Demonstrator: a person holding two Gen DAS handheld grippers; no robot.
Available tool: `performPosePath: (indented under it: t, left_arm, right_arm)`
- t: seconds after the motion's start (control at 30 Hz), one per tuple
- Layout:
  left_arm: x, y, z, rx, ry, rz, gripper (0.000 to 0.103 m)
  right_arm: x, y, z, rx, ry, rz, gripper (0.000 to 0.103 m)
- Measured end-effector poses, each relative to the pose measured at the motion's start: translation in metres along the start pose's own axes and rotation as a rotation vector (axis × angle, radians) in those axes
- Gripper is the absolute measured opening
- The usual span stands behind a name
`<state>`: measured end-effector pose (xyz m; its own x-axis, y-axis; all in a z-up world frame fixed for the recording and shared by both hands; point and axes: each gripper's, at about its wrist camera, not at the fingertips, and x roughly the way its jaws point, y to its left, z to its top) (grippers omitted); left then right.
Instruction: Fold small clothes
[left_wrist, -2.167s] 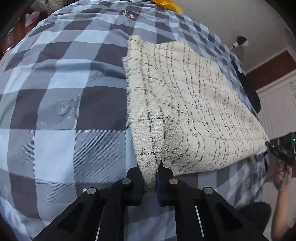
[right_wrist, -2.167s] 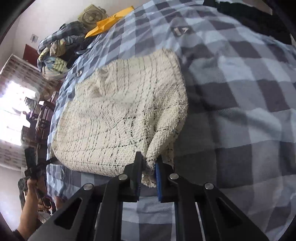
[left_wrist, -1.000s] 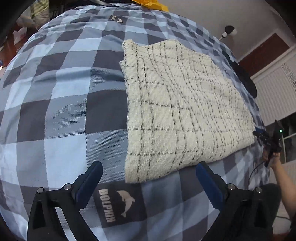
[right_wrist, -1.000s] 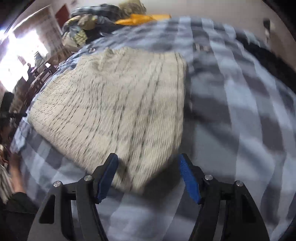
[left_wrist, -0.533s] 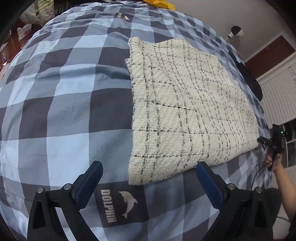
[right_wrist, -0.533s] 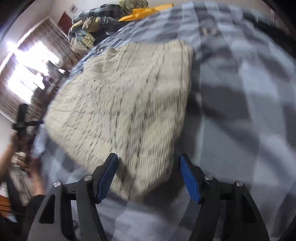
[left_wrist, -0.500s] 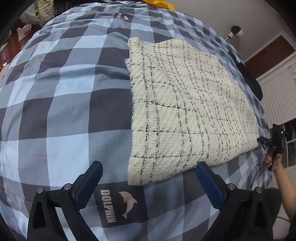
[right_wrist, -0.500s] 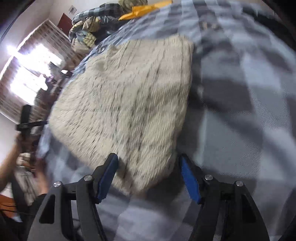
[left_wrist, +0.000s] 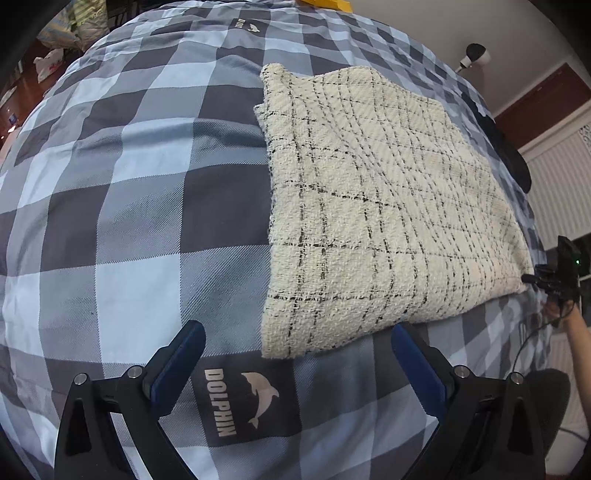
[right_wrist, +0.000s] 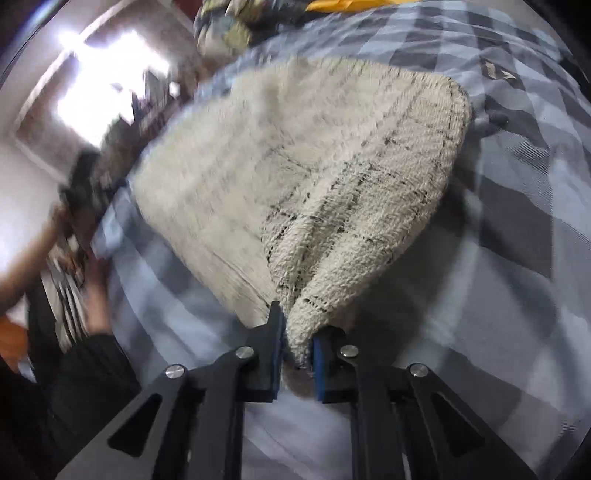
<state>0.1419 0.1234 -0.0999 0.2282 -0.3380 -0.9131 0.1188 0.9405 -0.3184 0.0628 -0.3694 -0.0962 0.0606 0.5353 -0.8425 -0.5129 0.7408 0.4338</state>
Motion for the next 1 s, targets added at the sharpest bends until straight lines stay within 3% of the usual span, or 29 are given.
performPosePath:
  t: [0.13, 0.33, 0.5, 0.67, 0.77, 0.8, 0.83, 0.87, 0.9, 0.93, 1.0]
  left_arm:
    - [-0.002, 0.004, 0.002, -0.01, -0.014, 0.0, 0.102]
    - [0.0, -0.002, 0.004, 0.003, -0.016, -0.029, 0.102]
    - [0.003, -0.012, 0.001, 0.056, 0.002, -0.006, 0.102]
    - [-0.002, -0.005, 0.003, 0.038, -0.029, -0.02, 0.102]
    - [0.008, -0.001, 0.011, 0.015, -0.032, -0.041, 0.1]
    - [0.013, 0.0, 0.013, -0.001, -0.022, -0.067, 0.095]
    - [0.018, 0.0, 0.013, -0.01, -0.009, -0.104, 0.085]
    - [0.023, -0.002, 0.014, -0.006, 0.01, -0.159, 0.048]
    - [0.026, -0.004, 0.015, 0.008, 0.014, -0.148, 0.035]
    - [0.028, -0.007, 0.015, 0.022, 0.013, -0.109, 0.035]
    - [0.028, -0.012, 0.013, 0.055, 0.012, -0.063, 0.019]
  right_arm:
    - [-0.014, -0.001, 0.0, -0.019, 0.004, -0.09, 0.006]
    - [-0.055, 0.006, 0.015, 0.015, -0.185, -0.102, 0.006]
    - [-0.033, -0.019, 0.003, 0.132, -0.058, -0.184, 0.007]
    - [-0.061, -0.036, -0.006, 0.339, -0.061, -0.478, 0.013]
    - [-0.075, -0.003, 0.009, 0.393, -0.124, -0.46, 0.015]
    - [-0.078, 0.014, 0.017, 0.405, -0.159, -0.438, 0.018]
    - [-0.079, 0.025, 0.021, 0.422, -0.184, -0.423, 0.035]
    - [-0.079, 0.037, 0.026, 0.451, -0.207, -0.417, 0.059]
    - [-0.077, 0.052, 0.032, 0.485, -0.233, -0.411, 0.067]
    - [-0.075, 0.067, 0.04, 0.505, -0.258, -0.4, 0.07]
    - [-0.071, 0.087, 0.05, 0.538, -0.296, -0.318, 0.07]
